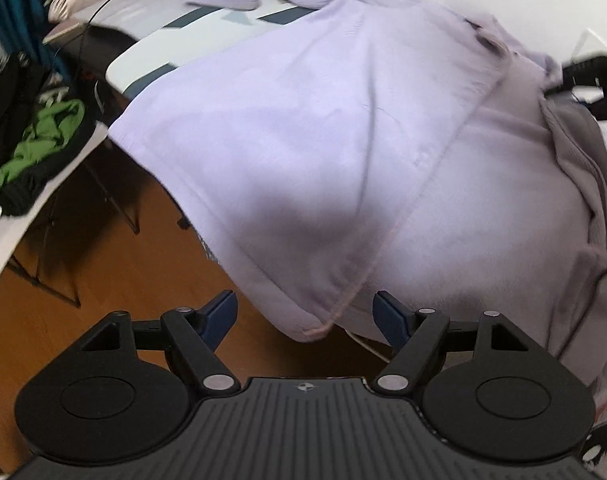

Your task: Fold clothes

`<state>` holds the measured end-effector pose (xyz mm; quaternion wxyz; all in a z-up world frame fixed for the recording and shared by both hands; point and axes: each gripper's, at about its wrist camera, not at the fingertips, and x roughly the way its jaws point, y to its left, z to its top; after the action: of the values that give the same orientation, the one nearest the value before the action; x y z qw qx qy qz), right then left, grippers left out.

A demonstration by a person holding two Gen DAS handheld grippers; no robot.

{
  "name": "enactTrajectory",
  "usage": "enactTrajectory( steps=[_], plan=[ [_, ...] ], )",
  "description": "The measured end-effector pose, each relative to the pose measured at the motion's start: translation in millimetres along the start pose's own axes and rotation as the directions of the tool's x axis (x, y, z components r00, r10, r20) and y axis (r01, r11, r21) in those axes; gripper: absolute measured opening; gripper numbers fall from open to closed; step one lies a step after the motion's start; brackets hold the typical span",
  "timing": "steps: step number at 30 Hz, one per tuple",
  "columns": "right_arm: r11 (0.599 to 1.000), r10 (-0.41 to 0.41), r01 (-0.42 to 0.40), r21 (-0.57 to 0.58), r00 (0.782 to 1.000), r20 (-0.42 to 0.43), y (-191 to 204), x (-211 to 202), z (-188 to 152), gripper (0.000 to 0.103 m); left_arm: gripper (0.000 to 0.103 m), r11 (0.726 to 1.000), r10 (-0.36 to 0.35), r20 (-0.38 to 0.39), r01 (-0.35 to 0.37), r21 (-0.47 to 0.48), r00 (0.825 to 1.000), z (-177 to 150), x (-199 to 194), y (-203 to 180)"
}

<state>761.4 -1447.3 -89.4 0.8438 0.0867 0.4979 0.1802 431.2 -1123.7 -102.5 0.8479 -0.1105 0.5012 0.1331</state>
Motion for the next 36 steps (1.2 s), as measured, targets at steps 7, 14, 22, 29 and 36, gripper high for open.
enactTrajectory(
  steps=[7,14,22,29,36],
  plan=[
    [0.978,0.138,-0.153,0.145,0.984,0.112,-34,-67,-31,0.051,0.085,0.998,-0.053,0.038,0.051,0.047,0.998,-1,-11,-5],
    [0.937,0.051,-0.109,0.33,0.982,0.18,-95,-148,-106,0.052,0.086,0.967,-0.173,0.046,0.16,0.196,0.984,-14,-13,-16],
    [0.902,-0.099,0.038,0.429,0.988,0.12,-131,-201,-204,0.052,0.087,0.902,-0.36,0.052,0.333,0.276,0.932,-39,-15,-46],
    [0.944,-0.132,0.104,0.314,0.989,0.068,-103,-195,-255,0.072,0.09,0.826,-0.44,0.049,0.382,0.415,0.897,-36,-12,-109],
    [0.973,-0.208,0.198,0.12,0.976,0.069,-60,-159,-250,0.077,0.085,0.811,-0.373,0.028,0.311,0.496,0.927,-23,1,-164]
  ],
)
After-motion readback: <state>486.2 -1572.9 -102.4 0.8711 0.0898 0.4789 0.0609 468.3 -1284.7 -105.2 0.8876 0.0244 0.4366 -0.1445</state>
